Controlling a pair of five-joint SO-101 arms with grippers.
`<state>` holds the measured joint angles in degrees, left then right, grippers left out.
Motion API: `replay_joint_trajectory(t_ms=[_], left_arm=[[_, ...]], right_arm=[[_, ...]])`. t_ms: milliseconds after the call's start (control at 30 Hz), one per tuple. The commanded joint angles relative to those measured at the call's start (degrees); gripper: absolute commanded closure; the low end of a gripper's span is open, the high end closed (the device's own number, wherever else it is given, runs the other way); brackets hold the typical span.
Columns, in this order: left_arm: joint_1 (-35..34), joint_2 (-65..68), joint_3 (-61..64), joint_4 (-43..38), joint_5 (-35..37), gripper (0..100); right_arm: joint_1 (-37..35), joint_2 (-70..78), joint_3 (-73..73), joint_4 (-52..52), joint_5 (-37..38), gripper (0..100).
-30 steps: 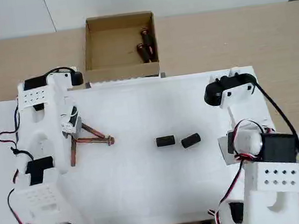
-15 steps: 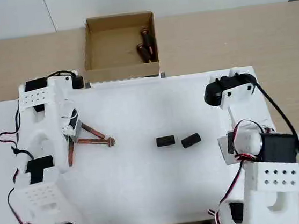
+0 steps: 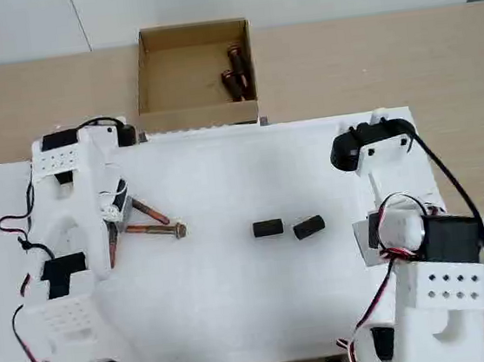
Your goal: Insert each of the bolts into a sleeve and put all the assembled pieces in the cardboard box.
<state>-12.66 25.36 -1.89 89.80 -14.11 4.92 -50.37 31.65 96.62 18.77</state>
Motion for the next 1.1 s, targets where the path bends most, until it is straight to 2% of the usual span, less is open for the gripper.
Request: replay_joint_trajectory(t_ms=[0,433,667,833,1067], left_arm=[[0.26,-0.26,1.54,-0.7,-0.18,99],[0.44,-2.81,1.45,1.05,-0.18,100],[0.62,-21.63,1.54,3.08,-0.09,100],[3.69,-32.26,1.54,8.35,-0.26,100],[5.1,-41.05,1.89,10.55,0.26,100]], right_arm=[[0.48,-1.1,-0.26,-0.48,-0.53,99.5],[0.31,-1.19,-0.26,-0.48,-0.53,99.5],[0.22,-1.27,-0.7,-0.4,-0.79,99.5],[0.13,-1.45,-1.14,-0.31,-0.88,99.5],[0.13,-12.88,-3.16,-0.31,-0.35,99.4]])
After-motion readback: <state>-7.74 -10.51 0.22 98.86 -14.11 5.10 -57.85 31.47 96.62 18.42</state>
